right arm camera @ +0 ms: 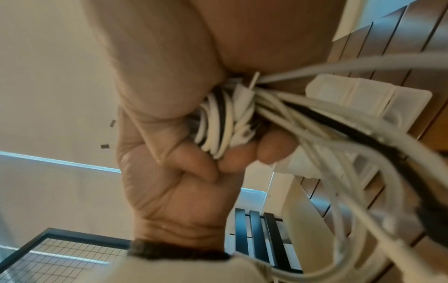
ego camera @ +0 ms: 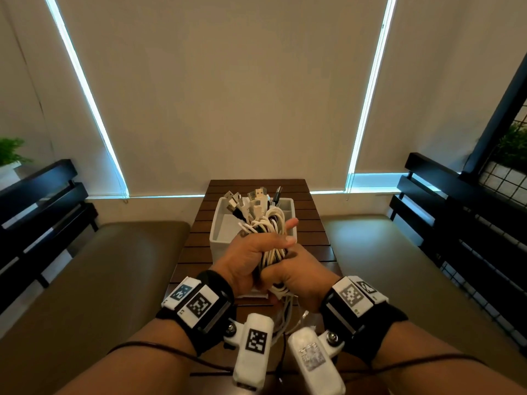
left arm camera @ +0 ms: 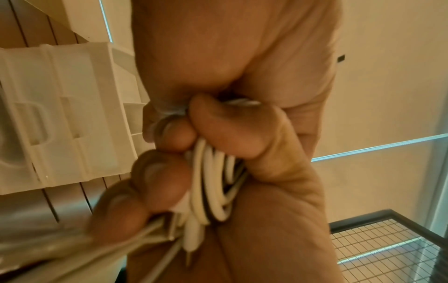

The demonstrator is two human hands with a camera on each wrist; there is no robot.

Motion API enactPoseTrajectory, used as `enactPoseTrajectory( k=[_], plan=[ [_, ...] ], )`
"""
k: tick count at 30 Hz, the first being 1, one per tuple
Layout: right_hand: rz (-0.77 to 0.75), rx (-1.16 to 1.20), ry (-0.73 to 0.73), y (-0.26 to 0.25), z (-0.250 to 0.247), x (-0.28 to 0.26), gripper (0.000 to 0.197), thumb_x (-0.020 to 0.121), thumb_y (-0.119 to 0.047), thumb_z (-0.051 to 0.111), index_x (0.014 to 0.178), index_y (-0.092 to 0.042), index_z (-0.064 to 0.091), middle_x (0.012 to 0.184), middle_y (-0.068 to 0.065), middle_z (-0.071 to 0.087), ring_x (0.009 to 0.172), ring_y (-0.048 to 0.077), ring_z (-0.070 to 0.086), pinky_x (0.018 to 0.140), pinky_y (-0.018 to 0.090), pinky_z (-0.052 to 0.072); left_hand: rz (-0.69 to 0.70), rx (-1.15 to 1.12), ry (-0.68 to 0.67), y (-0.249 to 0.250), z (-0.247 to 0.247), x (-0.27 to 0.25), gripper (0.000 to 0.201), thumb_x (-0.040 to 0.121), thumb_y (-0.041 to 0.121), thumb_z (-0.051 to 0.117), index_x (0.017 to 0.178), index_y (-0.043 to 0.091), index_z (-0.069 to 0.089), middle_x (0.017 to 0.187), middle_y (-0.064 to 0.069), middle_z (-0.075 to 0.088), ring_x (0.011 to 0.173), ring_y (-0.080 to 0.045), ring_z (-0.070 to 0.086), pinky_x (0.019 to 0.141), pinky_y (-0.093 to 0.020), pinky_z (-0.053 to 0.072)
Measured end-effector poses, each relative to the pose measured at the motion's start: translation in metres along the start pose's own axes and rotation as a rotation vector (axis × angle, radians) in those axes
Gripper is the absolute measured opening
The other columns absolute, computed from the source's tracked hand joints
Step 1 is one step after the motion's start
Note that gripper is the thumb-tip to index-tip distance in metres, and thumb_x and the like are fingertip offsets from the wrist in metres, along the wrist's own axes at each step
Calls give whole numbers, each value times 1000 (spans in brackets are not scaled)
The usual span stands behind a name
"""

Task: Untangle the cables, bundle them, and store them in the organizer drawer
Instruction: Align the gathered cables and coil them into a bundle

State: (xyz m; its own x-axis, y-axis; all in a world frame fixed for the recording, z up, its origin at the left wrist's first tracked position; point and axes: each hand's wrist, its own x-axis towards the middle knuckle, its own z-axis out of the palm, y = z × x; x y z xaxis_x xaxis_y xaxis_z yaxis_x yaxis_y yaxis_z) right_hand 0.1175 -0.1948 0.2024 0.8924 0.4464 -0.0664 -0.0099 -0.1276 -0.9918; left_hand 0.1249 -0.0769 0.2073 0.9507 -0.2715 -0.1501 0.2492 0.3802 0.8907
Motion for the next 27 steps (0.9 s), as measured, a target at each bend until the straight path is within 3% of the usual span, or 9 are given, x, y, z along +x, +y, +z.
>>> enactPoseTrajectory(
  k=[3,7,9,10,11,14,19,24,27],
  plan=[
    [-3,-35,67,1,3,-2,21,61,13,62,80,4,66,61,8,65,52,20,62,49,29,47,5,-5,-3,-1,0,-1,61,70,14,71,129,10,60,131,-12,63,120,-28,59,86,-37,52],
    [22,-87,194,-1,3,0,25,70,11,61,75,-13,66,59,0,66,53,11,62,51,29,49,83,13,152,-5,11,-7,59,62,17,84,117,8,68,115,-13,71,111,-31,65,83,-40,54],
    [172,-440,289,-5,21,0,14,78,5,62,84,-8,64,76,10,67,70,21,67,66,46,58,121,35,262,-11,23,-12,62,53,28,89,111,14,70,106,-9,74,107,-31,65,83,-43,55],
    [330,-654,234,-19,26,-2,19,76,5,63,94,0,63,88,19,66,84,33,66,76,59,55,131,41,299,-13,29,-14,63,50,31,90,107,16,70,102,-7,74,104,-30,65,80,-43,56],
    [305,-894,213,-16,33,-1,29,74,7,63,103,4,61,98,24,64,95,40,63,82,66,50,140,36,346,-15,34,-13,60,49,31,91,103,16,70,98,-6,74,100,-26,66,77,-41,56],
    [60,-945,348,-16,26,1,21,94,-13,54,112,-11,64,108,11,67,103,27,64,91,39,53,118,-47,481,-12,38,-6,47,53,19,92,95,13,72,89,-6,76,89,-24,70,78,-44,59],
    [-107,-879,298,-11,12,3,22,92,-13,55,110,-7,65,104,12,69,96,25,66,80,31,55,56,-70,507,-6,28,-2,28,68,9,82,95,9,74,89,-10,76,87,-27,72,79,-45,59],
    [-58,-569,21,-6,-2,-2,86,67,-14,83,136,-18,32,111,-5,58,103,10,59,85,26,55,52,-100,466,0,14,-3,33,68,6,77,101,6,72,94,-15,75,88,-32,73,84,-51,57],
    [-103,-452,36,-4,-2,-3,89,65,-9,83,136,-25,32,112,-7,59,104,8,59,84,22,53,61,-146,433,2,9,0,34,67,-1,72,101,0,70,93,-19,72,88,-36,71,83,-54,56]
  ],
)
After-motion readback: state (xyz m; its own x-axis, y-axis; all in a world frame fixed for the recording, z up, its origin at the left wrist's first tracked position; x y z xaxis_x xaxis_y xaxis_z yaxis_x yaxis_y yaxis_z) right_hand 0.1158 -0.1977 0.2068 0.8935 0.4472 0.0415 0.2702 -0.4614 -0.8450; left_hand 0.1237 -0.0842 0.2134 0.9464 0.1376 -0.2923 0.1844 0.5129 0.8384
